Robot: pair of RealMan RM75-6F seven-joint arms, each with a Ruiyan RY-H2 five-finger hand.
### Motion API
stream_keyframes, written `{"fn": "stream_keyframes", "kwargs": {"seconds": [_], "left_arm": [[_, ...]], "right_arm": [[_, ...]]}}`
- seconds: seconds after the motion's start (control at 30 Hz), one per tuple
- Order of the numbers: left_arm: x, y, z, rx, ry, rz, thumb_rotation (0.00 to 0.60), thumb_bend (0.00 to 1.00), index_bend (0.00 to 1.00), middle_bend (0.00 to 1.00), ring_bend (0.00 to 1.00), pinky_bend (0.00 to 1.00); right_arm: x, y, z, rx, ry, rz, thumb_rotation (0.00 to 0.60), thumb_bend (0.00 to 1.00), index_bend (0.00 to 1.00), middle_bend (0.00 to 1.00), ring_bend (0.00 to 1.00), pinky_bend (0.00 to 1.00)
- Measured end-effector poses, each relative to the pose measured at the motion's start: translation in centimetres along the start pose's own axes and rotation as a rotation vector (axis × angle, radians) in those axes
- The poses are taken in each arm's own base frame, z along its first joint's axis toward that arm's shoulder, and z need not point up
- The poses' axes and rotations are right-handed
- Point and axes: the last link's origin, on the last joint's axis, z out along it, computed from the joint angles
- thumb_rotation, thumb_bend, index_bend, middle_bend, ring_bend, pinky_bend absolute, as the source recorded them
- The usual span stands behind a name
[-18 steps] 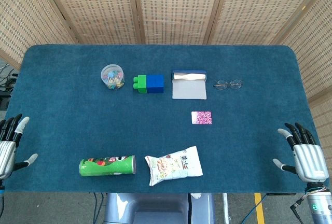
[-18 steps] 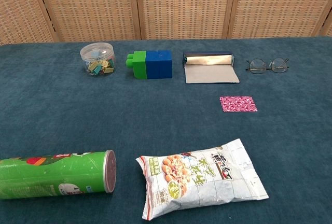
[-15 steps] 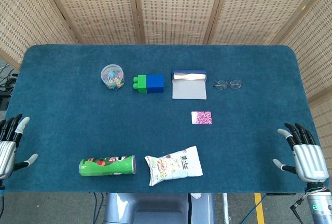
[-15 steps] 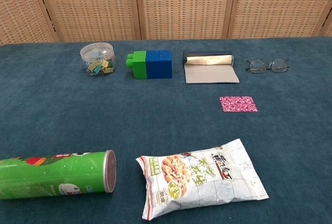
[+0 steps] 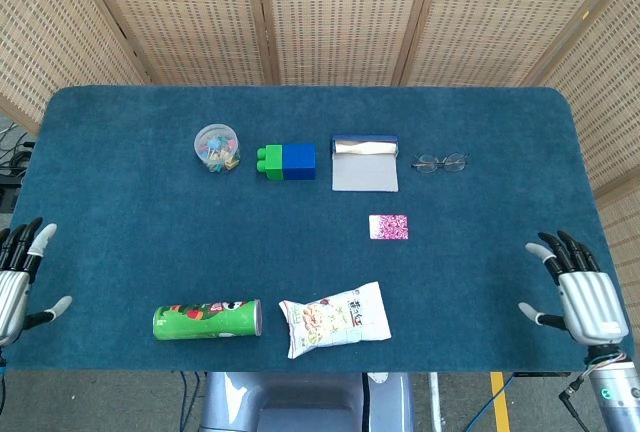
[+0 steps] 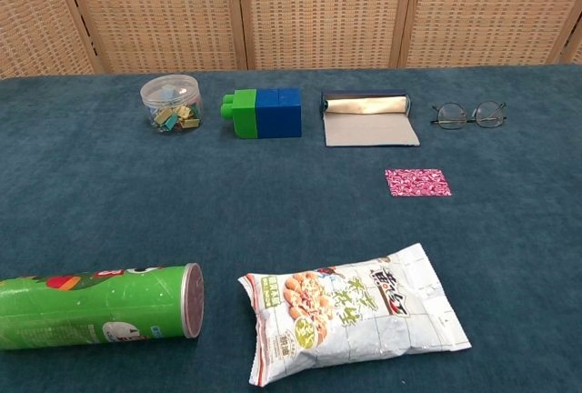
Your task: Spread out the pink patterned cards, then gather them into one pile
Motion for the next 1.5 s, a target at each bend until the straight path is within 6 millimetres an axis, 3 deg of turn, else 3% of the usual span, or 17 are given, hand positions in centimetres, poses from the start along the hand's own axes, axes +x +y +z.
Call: {"fn": "stream_keyframes", "kwargs": {"seconds": [0.37, 0.6, 0.77, 0.93, 1.2, 1.5], "left_arm": [[1.0, 0.6, 0.4, -0.016, -0.004, 0.011, 0.6, 0.04, 0.0, 0.0, 0.0, 0.0], [1.6, 1.1, 0.6, -0.033, -0.012, 0.012, 0.6, 0.04, 0.0, 0.0, 0.0, 0.0], [1.8, 1.1, 1.0, -0.032, -0.013, 0.017, 0.6, 0.05, 0.0, 0.0, 0.0, 0.0], [2.2, 1.3, 1.5, -0.036, -0.012, 0.024, 0.6, 0.04, 0.0, 0.0, 0.0, 0.0], [2.7, 1.5, 1.9, -0.036, -0.005, 0.034, 0.6, 0.04, 0.0, 0.0, 0.0, 0.0], [2.7, 1.6, 2.3, -0.029, -0.015, 0.039, 0.6, 0.04, 0.0, 0.0, 0.0, 0.0]], "right_arm": [[0.7, -2.2, 3.2, 0.109, -0.071, 0.104, 0.6, 0.16, 0.19, 0.16, 0.07, 0.13], [0.1, -4.5, 6.8, 0.208, -0.168, 0.152, 0.6, 0.16, 0.2, 0.15, 0.01, 0.13], [-0.7, -6.0, 9.6, 0.257, -0.238, 0.164, 0.6, 0.16, 0.21, 0.14, 0.0, 0.07], [-1.8, -7.2, 12.5, 0.298, -0.304, 0.13, 0.6, 0.16, 0.21, 0.14, 0.0, 0.01], [-3.5, -8.8, 16.6, 0.349, -0.377, 0.026, 0.6, 0.18, 0.21, 0.13, 0.0, 0.0], [-5.3, -9.5, 19.0, 0.389, -0.405, -0.085, 0.6, 0.19, 0.22, 0.13, 0.0, 0.0]]}}
